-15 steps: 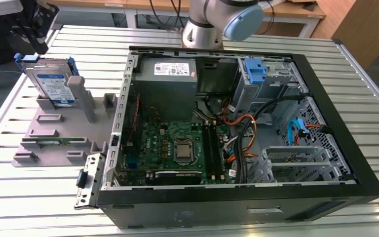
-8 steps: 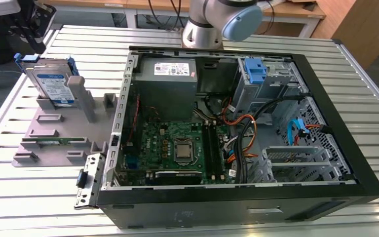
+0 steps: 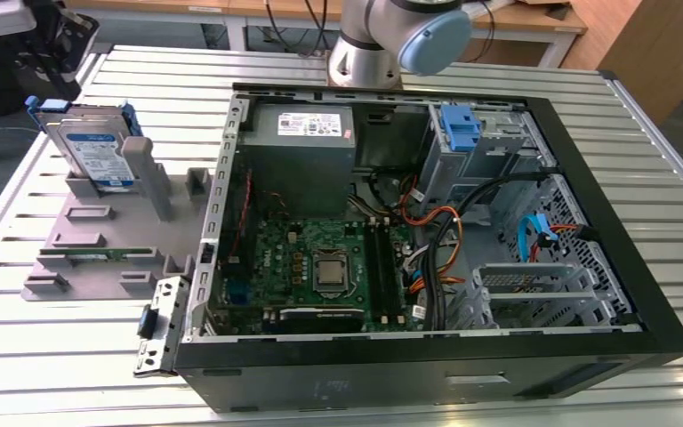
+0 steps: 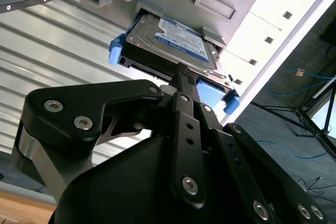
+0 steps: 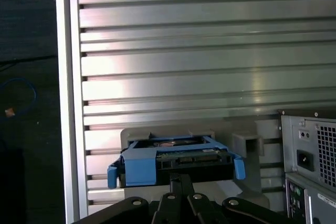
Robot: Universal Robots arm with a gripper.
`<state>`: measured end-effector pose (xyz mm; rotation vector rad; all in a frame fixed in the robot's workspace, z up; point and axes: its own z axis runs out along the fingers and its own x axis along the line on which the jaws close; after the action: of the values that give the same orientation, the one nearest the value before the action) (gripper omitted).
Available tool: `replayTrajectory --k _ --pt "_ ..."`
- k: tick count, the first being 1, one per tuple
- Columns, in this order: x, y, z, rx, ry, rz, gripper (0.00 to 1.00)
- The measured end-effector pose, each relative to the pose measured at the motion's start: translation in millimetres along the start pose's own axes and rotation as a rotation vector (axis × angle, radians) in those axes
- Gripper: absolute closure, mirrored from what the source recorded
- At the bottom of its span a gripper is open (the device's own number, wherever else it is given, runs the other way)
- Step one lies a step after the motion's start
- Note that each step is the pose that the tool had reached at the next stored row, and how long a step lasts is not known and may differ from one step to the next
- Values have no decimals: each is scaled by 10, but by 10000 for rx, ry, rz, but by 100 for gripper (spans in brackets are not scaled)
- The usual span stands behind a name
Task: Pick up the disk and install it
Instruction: 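Reach for the disk, then pick up the disk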
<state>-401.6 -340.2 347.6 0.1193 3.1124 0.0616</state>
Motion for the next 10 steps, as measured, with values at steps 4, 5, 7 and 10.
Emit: replayTrajectory --k 4,5,7,10 --pt "19 -1 5 -2 -3 -2 89" --pt "19 0 5 -2 -3 -2 89" --pt "20 -1 8 -2 -3 -1 89" --pt "20 -1 8 -2 -3 -1 89"
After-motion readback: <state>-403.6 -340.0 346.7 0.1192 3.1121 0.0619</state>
